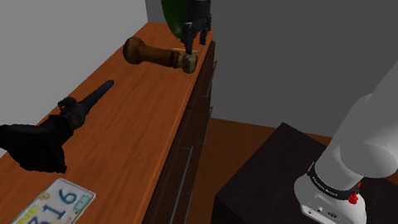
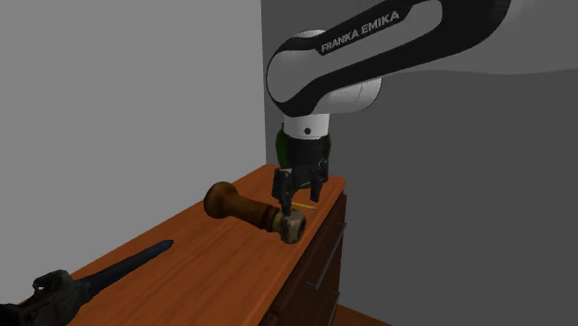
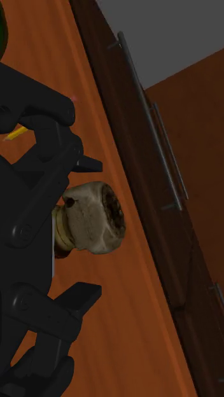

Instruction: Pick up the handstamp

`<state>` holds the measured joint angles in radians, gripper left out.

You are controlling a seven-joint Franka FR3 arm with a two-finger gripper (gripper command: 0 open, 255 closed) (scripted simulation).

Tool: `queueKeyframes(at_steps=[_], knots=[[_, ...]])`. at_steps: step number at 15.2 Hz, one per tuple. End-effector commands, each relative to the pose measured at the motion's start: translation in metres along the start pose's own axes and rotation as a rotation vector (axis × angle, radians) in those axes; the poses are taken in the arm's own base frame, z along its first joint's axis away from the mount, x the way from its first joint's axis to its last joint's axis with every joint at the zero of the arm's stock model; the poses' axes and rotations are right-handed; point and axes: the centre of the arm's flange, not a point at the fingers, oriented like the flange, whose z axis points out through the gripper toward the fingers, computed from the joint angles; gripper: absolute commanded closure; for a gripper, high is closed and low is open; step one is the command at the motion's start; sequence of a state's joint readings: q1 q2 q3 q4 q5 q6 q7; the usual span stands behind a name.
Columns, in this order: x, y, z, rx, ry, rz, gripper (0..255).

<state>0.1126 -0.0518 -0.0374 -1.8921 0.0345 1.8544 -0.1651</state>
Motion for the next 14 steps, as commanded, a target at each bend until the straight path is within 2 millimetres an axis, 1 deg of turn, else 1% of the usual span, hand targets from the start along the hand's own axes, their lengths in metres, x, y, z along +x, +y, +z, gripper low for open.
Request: queueKeyframes(at_steps=[1, 9, 14], knots=[[0.027, -0.004, 0.001, 0.002, 0.005, -0.04, 0], [0.123, -0.035, 0.006, 0.008, 0.024, -0.193, 0], [0.123, -0.034, 0.033, 0.008, 0.024, -0.193, 0]])
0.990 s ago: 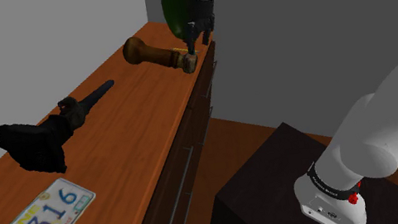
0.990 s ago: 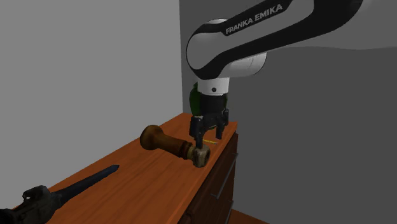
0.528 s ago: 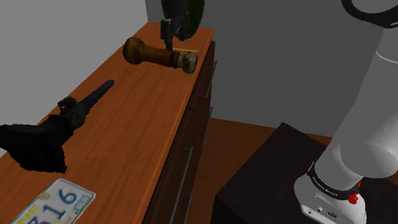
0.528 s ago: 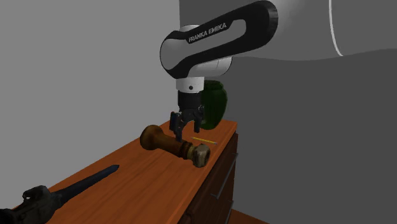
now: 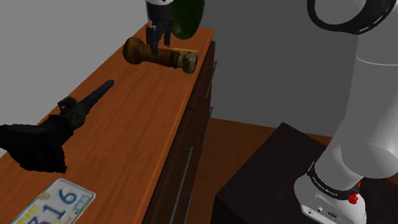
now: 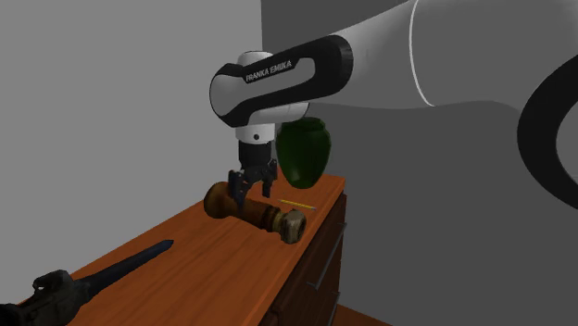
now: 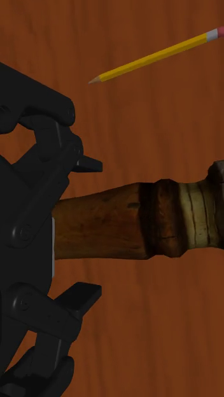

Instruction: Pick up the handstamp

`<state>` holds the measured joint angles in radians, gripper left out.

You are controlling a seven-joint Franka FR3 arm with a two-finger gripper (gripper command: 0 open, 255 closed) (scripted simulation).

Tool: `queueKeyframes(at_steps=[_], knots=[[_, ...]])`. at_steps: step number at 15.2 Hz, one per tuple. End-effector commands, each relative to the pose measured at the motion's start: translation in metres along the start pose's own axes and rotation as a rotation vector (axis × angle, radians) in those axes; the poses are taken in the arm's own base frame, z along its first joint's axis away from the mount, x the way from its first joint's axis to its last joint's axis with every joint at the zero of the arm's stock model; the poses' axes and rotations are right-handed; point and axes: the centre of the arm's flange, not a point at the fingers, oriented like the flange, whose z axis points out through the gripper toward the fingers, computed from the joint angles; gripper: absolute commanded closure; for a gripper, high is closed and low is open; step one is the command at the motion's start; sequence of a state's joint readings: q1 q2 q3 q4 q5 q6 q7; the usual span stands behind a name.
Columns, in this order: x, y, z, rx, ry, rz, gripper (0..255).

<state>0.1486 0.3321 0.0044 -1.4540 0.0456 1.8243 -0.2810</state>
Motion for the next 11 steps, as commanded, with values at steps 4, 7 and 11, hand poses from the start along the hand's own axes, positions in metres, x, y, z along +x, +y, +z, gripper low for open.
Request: queueKeyframes(at_steps=[4, 7, 11], knots=[[0.0001, 0.0, 0.0183, 0.0, 0.0, -0.001, 0], [0.0006, 0.0001, 0.0184, 0.0, 0.0, -0.001, 255], [0.0005, 0.0002, 0.0183, 0.0, 0.0, -0.001, 255]])
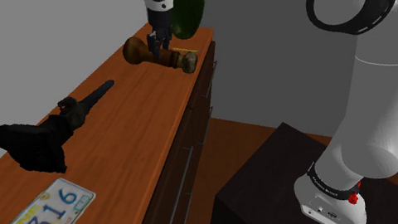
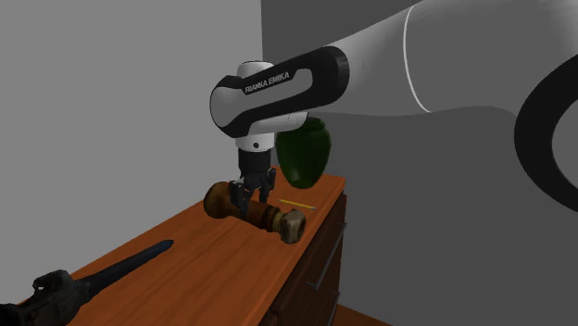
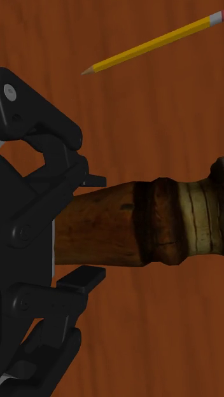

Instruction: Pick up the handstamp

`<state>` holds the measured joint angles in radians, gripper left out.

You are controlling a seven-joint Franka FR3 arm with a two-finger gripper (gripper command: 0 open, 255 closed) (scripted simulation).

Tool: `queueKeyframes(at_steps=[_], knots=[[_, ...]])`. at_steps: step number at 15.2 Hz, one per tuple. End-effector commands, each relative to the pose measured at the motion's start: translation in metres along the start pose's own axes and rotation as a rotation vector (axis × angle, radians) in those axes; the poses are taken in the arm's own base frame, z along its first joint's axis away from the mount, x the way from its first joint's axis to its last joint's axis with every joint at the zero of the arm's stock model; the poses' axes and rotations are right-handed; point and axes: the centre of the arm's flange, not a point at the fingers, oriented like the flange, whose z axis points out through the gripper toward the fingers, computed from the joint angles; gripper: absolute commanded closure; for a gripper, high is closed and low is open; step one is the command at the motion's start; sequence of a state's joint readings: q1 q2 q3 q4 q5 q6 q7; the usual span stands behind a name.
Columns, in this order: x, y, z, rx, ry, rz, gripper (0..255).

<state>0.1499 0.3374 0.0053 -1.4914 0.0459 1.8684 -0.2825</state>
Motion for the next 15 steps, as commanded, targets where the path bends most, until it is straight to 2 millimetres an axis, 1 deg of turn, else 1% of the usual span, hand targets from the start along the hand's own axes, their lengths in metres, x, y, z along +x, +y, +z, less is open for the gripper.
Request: queueKeyframes(at_steps=[1, 4, 15], knots=[[0.0, 0.0, 0.001, 0.0, -0.001, 0.001, 255], [0.0, 0.0, 0.001, 0.0, -0.001, 0.001, 255], [0.002, -0.002, -0.057, 0.0, -0.001, 0.001, 255]])
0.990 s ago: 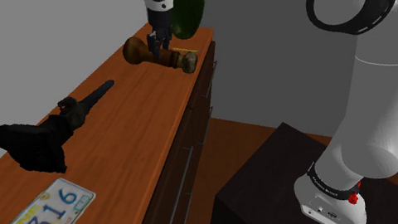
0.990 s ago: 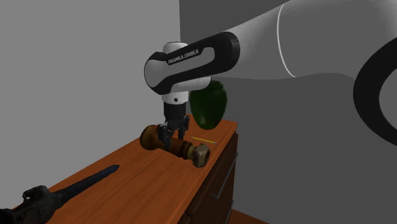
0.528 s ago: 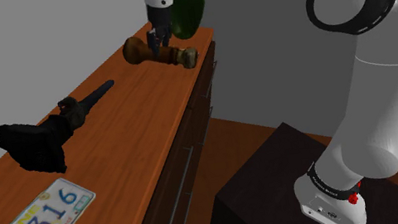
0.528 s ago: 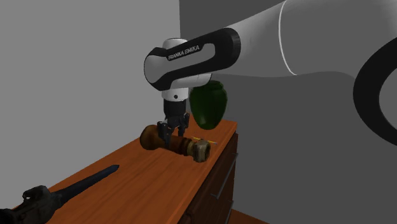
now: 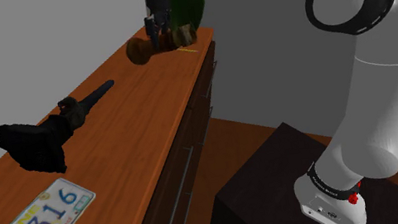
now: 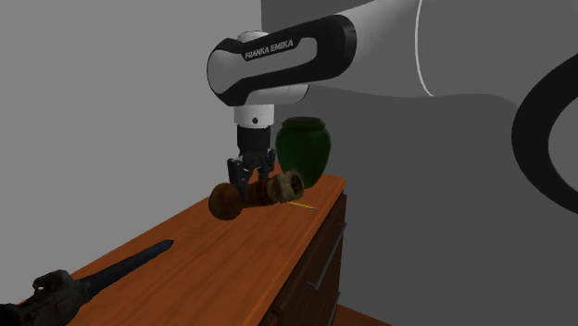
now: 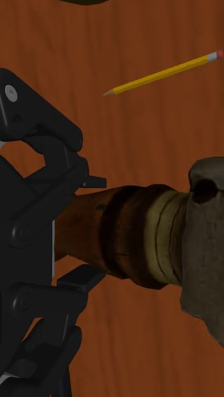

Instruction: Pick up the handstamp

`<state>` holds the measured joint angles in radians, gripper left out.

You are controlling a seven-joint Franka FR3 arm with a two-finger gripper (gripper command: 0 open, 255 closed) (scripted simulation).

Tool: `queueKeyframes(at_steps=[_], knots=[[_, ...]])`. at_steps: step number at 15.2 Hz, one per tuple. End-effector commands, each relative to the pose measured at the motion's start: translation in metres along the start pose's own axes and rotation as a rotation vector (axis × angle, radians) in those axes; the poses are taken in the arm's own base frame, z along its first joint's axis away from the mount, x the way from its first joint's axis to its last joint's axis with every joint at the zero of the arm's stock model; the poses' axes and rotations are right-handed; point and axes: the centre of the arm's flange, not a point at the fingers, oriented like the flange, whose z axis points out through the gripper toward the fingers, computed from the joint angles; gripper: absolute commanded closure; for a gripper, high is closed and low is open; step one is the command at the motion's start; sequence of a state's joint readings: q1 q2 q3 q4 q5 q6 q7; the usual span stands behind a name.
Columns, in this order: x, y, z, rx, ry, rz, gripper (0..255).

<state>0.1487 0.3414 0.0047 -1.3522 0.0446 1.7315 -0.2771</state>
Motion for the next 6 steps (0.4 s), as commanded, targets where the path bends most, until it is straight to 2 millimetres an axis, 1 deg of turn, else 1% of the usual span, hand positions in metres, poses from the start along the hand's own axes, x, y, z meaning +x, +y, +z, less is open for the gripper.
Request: queueKeyframes(at_steps=[1, 4, 6], knots=[[0.0, -0.001, -0.011, 0.0, 0.001, 0.0, 255], [0.001, -0.001, -0.026, 0.0, 0.001, 0.0, 255], [0.001, -0.001, -0.027, 0.0, 0.001, 0.0, 255]])
